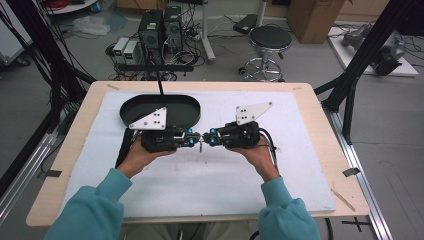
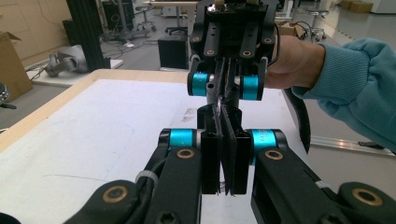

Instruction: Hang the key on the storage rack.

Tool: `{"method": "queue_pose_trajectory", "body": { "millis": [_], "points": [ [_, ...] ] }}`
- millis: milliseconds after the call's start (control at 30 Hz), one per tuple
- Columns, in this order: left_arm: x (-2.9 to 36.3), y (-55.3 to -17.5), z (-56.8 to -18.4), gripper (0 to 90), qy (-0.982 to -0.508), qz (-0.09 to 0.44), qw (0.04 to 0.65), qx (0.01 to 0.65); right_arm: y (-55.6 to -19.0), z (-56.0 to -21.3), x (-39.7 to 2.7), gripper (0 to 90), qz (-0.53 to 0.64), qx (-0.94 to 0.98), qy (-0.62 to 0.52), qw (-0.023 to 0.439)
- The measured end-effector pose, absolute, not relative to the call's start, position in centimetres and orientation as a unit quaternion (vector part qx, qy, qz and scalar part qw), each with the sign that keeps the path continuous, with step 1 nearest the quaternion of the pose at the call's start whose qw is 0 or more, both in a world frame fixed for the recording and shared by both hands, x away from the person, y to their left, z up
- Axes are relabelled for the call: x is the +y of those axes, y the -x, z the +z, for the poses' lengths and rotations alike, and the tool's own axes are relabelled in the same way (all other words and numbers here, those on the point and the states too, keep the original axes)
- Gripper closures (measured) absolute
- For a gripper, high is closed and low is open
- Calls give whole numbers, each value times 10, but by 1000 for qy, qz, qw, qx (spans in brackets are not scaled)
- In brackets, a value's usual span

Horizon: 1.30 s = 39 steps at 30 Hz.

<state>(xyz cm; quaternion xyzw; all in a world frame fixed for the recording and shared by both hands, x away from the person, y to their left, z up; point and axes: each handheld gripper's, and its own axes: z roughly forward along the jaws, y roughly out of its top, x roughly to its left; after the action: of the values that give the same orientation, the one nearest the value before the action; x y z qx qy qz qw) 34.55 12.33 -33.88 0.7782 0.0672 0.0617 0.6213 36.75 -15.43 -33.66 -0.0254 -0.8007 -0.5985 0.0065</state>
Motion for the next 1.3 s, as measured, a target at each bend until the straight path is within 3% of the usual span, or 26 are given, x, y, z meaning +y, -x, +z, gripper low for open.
{"method": "queue_pose_trajectory", "body": {
  "millis": [400,433,500,567,667,1300],
  "points": [
    [123,-343,-337,887,-786,61,610,76,-370,-339,-152,859,-595,-804,23,6],
    [124,-343,-337,887,-789,64,607,78,-369,-339,-152,811,-594,-804,26,8],
    [124,-344,-338,888,-792,63,602,84,-368,-339,-152,570,-598,-800,39,-7],
    [125,-343,-337,888,-792,64,601,88,-367,-340,-153,388,-587,-807,60,-19],
    [128,-345,-337,887,-793,71,598,93,-364,-341,-152,2,-574,-808,114,-71],
    [183,-380,-301,886,-822,123,533,161,-326,-370,-261,6,-601,-738,228,-204]
  ]
}}
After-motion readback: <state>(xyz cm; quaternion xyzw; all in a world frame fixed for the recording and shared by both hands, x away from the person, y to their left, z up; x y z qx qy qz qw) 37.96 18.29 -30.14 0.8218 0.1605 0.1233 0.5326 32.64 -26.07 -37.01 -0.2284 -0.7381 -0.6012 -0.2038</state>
